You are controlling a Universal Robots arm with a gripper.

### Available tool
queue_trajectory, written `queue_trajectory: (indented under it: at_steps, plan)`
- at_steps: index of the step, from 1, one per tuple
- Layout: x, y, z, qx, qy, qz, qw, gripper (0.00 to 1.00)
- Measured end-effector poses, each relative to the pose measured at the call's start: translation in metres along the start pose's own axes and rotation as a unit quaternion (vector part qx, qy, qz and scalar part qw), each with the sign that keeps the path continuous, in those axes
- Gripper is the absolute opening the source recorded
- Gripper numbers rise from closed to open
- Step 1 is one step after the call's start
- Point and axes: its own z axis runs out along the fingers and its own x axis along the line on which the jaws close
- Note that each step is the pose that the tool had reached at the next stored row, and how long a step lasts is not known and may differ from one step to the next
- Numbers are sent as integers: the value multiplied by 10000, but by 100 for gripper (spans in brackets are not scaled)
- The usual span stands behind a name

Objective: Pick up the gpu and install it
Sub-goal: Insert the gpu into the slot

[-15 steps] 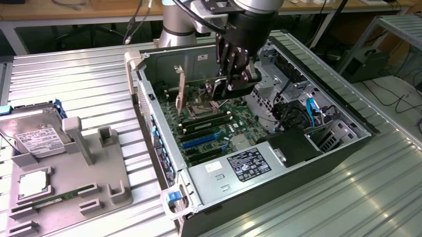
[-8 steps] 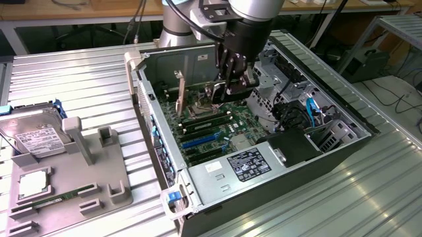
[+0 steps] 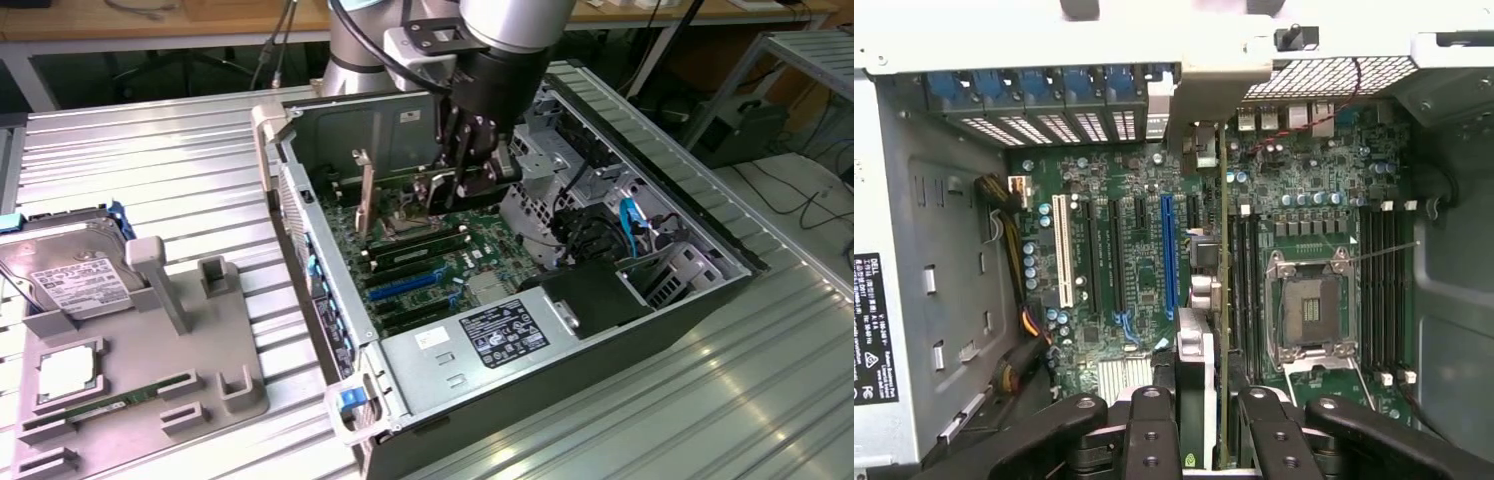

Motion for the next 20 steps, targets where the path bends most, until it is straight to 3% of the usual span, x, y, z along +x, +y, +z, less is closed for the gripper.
queue_trajectory:
  at_steps: [6, 10, 14, 16, 20]
  plan:
    - [6, 0, 77, 7, -1, -5, 10000, 28]
    - [12, 0, 117, 30, -3, -14, 10000, 28]
    - [19, 0, 156, 91, -5, -24, 10000, 28]
    - [20, 0, 166, 137, 1, -27, 9999, 28]
    - [27, 16, 217, 143, 10, -28, 9999, 28]
